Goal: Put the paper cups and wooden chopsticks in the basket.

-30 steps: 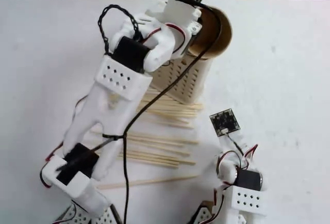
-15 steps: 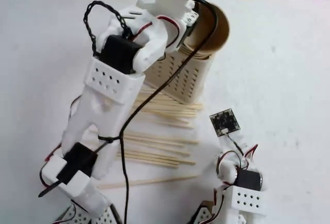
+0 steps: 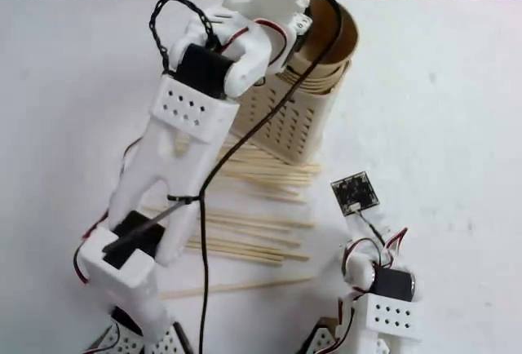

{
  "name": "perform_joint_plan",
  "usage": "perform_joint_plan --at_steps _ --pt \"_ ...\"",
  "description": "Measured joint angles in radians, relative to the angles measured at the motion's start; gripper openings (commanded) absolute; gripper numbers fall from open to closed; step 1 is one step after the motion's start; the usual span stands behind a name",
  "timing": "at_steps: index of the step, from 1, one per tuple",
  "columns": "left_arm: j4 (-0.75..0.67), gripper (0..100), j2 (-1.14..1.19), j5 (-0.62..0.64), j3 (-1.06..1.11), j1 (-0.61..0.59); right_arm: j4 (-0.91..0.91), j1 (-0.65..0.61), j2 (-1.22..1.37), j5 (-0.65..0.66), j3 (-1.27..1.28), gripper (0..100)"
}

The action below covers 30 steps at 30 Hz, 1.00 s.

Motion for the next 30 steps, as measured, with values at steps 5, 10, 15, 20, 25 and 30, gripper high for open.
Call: perform_joint_plan --at_steps 5,10,15,20,25,30 --pt "-0.002 10 0.011 0.000 -0.092 0.000 0.000 0.000 0.000 0.000 0.000 2.1" --pt "0.052 10 0.011 0.000 -0.161 -0.034 0.000 0.000 0.000 0.000 0.000 2.1" --pt "0.351 10 -0.009 0.000 -0.292 -0.133 0.000 0.000 0.000 0.000 0.000 2.1" --pt "0.657 10 -0.089 0.000 -0.347 -0.249 0.000 0.000 0.000 0.000 0.000 2.1" --pt "0.683 10 -0.224 0.000 -0.112 -0.431 -0.032 0.012 -0.017 0.000 0.000 2.2" --pt "0.605 11 -0.413 -0.035 0.356 -0.532 -0.032 0.095 -0.117 0.000 -0.086 11.9"
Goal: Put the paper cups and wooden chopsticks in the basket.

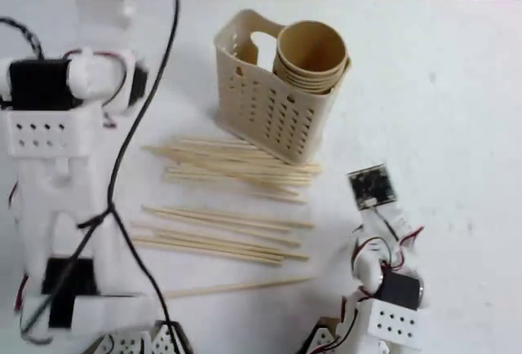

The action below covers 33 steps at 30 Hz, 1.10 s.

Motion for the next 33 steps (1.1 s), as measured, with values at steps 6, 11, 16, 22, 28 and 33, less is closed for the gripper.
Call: perform_joint_plan --at_steps 6,11,16,22,28,33 --pt "-0.397 11 -0.341 -0.054 0.723 -0.144 0.158 -0.008 0.008 -0.002 -0.316 14.2" --pt "-0.769 18 -0.591 -0.058 1.300 -0.166 0.226 -0.095 0.275 -0.064 -0.641 14.1" --pt "-0.901 19 -0.689 -0.133 1.534 -0.183 0.318 -0.166 0.727 -0.221 -1.066 14.2" --pt "-1.079 19 -0.707 -0.147 1.702 -0.181 0.532 -0.245 1.270 -0.411 -1.709 23.3" --pt "-1.152 19 -0.709 -0.147 1.732 -0.181 0.683 -0.322 1.683 -0.569 -2.300 25.4" --pt "-1.152 19 -0.709 -0.147 1.732 -0.181 0.684 -0.333 1.867 -0.661 -2.493 25.5"
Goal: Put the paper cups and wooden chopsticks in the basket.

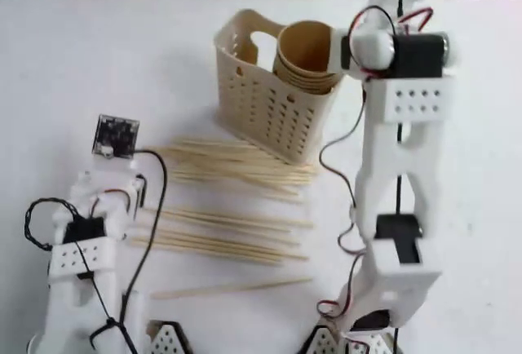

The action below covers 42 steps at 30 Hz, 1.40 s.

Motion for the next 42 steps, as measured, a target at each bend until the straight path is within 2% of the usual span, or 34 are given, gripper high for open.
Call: perform_joint_plan --at_steps 21,23,26,28,33,38,42 --pt "0.000 19 0.000 0.000 0.000 0.000 -0.003 0.017 0.396 -0.018 -0.094 24.8" --pt "0.000 19 0.000 0.000 0.000 0.000 -0.008 0.018 0.419 -0.018 -0.095 19.7" --pt "0.000 19 0.000 0.000 0.000 0.000 -0.006 0.020 0.431 -0.018 -0.112 4.3" --pt "0.000 19 0.000 0.000 0.000 0.000 -0.003 0.018 0.440 -0.015 -0.146 1.6" --pt "0.000 19 0.000 0.000 0.000 0.000 0.000 0.026 0.485 0.161 -0.273 2.0" --pt "0.000 19 0.000 0.000 0.000 0.000 0.000 0.021 0.502 0.279 -0.315 1.8" --pt "0.000 19 0.000 0.000 0.000 0.000 0.000 0.000 0.503 0.422 -0.325 2.0"
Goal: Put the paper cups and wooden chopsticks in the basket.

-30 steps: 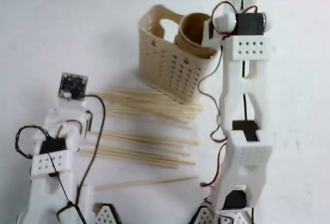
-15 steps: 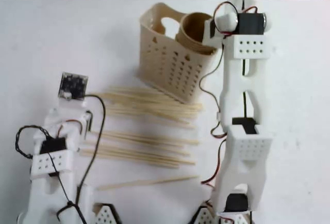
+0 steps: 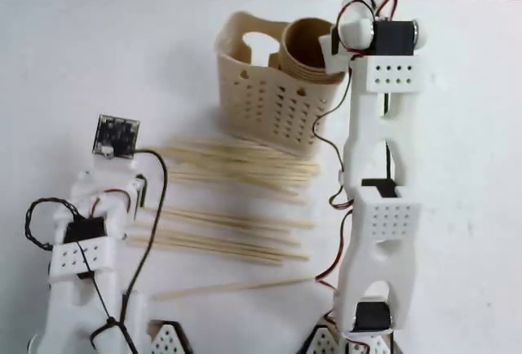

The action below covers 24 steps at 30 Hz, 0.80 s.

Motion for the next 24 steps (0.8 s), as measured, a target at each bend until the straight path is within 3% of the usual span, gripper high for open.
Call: perform_joint_plan --at_steps 4,12,24 --pt "0.000 19 0.000 0.000 0.000 0.000 -0.002 -0.014 0.000 0.098 0.000 4.6" --pt "0.000 19 0.000 0.000 0.000 0.000 -0.002 -0.018 0.002 0.120 -0.008 30.3" --pt "0.000 19 0.000 0.000 0.000 0.000 0.000 -0.029 -0.146 0.057 0.008 23.3"
